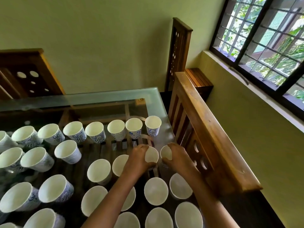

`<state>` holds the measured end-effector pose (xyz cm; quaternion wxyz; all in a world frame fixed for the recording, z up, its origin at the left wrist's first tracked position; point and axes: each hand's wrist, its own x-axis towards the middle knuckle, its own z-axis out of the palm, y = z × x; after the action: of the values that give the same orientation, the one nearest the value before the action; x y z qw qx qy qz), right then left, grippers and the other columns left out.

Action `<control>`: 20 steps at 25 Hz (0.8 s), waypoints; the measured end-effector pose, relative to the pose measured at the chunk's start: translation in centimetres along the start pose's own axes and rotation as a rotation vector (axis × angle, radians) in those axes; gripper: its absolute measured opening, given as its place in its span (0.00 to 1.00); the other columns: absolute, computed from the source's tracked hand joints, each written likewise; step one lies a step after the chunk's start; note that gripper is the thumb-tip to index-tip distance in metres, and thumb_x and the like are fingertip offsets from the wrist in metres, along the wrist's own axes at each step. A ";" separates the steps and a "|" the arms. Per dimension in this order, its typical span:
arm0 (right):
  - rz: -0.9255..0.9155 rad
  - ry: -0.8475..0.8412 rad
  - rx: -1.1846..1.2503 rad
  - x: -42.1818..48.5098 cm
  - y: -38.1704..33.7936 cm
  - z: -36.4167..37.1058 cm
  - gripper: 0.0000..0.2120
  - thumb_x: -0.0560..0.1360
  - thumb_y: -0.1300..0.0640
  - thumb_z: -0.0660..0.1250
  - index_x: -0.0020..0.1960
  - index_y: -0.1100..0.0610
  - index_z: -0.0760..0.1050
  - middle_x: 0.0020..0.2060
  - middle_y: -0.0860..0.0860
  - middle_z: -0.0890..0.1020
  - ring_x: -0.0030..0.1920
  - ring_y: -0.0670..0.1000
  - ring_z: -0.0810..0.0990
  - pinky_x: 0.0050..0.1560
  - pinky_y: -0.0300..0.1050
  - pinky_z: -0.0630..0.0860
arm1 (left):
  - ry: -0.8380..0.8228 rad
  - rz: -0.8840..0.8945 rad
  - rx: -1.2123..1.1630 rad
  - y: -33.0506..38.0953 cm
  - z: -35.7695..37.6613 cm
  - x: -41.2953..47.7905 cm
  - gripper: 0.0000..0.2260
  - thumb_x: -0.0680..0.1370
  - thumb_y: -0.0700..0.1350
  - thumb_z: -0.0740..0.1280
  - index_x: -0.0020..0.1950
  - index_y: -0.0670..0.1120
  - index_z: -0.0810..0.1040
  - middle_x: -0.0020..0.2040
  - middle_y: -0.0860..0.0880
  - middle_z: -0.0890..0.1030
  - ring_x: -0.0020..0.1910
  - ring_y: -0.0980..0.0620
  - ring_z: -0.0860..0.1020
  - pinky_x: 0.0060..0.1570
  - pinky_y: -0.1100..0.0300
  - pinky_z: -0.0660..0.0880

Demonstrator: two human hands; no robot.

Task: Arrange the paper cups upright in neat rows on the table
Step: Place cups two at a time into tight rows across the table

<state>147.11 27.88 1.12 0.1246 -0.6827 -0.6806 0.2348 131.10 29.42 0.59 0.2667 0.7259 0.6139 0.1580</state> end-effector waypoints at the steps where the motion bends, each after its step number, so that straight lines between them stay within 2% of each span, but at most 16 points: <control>1: 0.002 -0.001 0.005 -0.6 0.1 0.0 0.28 0.73 0.51 0.68 0.69 0.59 0.65 0.67 0.54 0.70 0.67 0.52 0.68 0.65 0.40 0.62 | -0.005 0.006 0.007 0.2 0.0 -0.4 0.32 0.66 0.47 0.76 0.68 0.45 0.69 0.67 0.47 0.72 0.65 0.49 0.70 0.62 0.59 0.65; 5: 0.026 0.014 0.003 -2.1 0.3 -0.3 0.28 0.71 0.51 0.70 0.67 0.59 0.67 0.64 0.54 0.73 0.64 0.53 0.71 0.63 0.41 0.66 | -0.005 0.031 0.034 1.0 0.0 -1.6 0.31 0.68 0.48 0.75 0.68 0.45 0.70 0.67 0.47 0.72 0.65 0.49 0.69 0.62 0.60 0.65; 10: 0.002 0.039 -0.072 -3.4 0.2 -1.1 0.25 0.74 0.50 0.67 0.68 0.58 0.66 0.65 0.51 0.72 0.64 0.50 0.71 0.56 0.38 0.66 | -0.017 0.056 0.023 1.6 0.0 -2.5 0.31 0.66 0.49 0.76 0.66 0.44 0.72 0.66 0.46 0.73 0.63 0.48 0.71 0.59 0.60 0.66; 20: 0.004 0.118 -0.016 -4.2 0.1 -1.0 0.27 0.74 0.52 0.67 0.70 0.57 0.65 0.67 0.51 0.70 0.66 0.50 0.69 0.61 0.38 0.65 | -0.020 0.084 0.008 1.8 0.2 -3.0 0.31 0.67 0.51 0.76 0.66 0.44 0.71 0.66 0.46 0.73 0.64 0.49 0.70 0.59 0.62 0.63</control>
<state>147.85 23.91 2.57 0.1585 -0.6977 -0.6727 0.1887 132.09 26.29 1.73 0.2630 0.7538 0.5807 0.1593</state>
